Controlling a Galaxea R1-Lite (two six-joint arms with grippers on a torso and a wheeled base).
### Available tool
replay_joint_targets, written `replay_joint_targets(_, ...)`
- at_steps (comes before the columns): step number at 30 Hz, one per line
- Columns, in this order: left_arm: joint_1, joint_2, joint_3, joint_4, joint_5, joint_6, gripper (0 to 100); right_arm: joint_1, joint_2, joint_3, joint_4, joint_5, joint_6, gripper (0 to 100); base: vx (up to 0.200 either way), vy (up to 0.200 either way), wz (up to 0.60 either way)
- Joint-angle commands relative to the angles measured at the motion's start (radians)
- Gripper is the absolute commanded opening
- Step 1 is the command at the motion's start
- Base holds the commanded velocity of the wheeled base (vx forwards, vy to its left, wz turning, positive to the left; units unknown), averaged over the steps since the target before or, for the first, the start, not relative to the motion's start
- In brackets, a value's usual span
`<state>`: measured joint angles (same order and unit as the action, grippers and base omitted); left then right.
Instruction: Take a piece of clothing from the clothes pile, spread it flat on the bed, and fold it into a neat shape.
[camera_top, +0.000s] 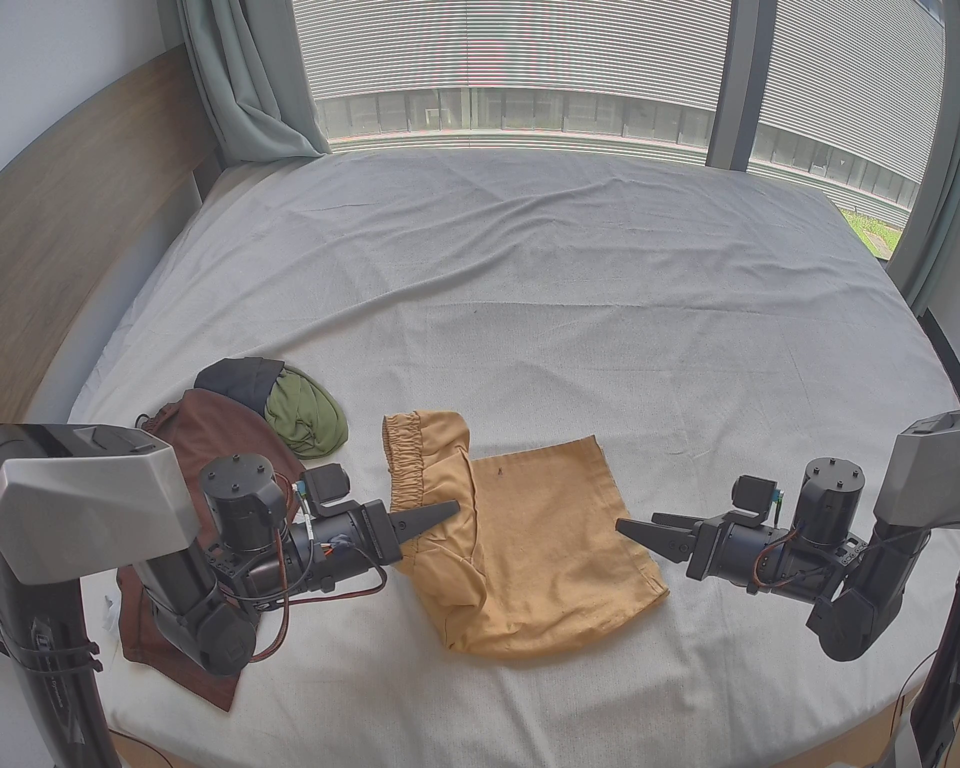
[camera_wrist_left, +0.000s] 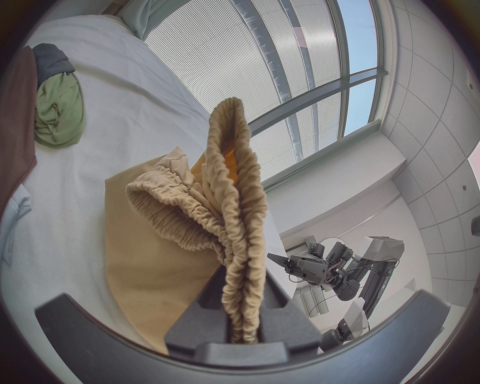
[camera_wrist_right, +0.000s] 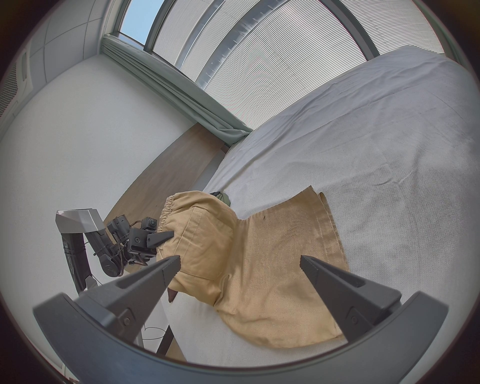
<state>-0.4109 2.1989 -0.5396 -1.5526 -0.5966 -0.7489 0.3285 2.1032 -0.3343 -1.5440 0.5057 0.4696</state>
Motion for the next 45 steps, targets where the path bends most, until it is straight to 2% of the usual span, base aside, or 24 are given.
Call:
replay_joint_targets(1,-0.029,0.01,-0.03,-0.001,0.0,-0.021,0,-0.003,0.001,-0.006,-0.001,0.0,0.0,100,0.0,0.0,0.0)
replay_joint_targets(8,-0.063,0.059,-0.1,0.0,0.001,-0.044,0,-0.003,0.003,-0.015,-0.001,-0.001,0.0,100,0.0,0.0,0.0)
replay_joint_targets(15,-0.111,0.097,-0.194,0.0,0.061,-0.133,0,-0.017,0.001,-0.028,-0.001,-0.001,0.0,100,0.0,0.0,0.0)
replay_joint_targets(26,-0.187,0.209,-0.29,0.003,0.095,-0.136,0,-0.02,-0.002,-0.035,-0.001,-0.001,0.001,100,0.0,0.0,0.0)
replay_joint_targets(40,-0.206,0.259,-0.324,0.008,0.106,-0.135,0,-0.025,-0.014,-0.037,-0.001,-0.001,0.004,100,0.0,0.0,0.0)
replay_joint_targets(41,-0.209,0.262,-0.324,0.006,0.106,-0.133,100,-0.025,-0.015,-0.037,-0.001,-0.001,0.004,100,0.0,0.0,0.0)
replay_joint_targets(45,-0.209,0.269,-0.339,0.005,0.12,-0.132,100,-0.026,-0.017,-0.037,-0.001,-0.001,0.004,100,0.0,0.0,0.0)
